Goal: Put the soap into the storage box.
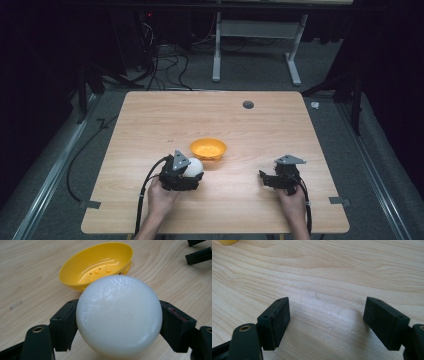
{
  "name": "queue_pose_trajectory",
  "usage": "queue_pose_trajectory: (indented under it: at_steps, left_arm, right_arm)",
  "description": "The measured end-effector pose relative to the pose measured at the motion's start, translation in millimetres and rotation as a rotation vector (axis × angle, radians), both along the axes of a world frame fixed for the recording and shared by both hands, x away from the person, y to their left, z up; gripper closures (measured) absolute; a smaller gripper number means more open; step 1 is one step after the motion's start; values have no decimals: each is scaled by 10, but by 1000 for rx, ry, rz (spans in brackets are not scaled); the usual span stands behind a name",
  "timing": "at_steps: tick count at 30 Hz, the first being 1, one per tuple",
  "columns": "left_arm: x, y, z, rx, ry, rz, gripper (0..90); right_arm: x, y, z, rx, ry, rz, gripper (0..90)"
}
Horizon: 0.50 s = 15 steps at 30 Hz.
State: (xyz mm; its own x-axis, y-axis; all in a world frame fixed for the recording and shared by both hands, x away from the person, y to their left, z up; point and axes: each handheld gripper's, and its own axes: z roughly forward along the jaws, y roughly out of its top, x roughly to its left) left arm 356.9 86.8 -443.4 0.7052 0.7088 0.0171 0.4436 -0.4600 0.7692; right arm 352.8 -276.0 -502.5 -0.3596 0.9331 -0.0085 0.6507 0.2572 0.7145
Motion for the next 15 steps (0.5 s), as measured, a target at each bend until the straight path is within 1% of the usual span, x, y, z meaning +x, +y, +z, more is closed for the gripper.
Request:
queue_pose_trajectory:
  at_steps: [3,6,15]
  left_arm:
    - [19,4,17,-15,14,7,245]
    - [35,-5,28,-6,15,16,245]
    - [90,-50,70,1,23,10,246]
  right_arm:
    - [0,0,0,0,0,0,222]
    - [0,0,0,0,0,0,222]
    - [0,-1,0,2,0,0,222]
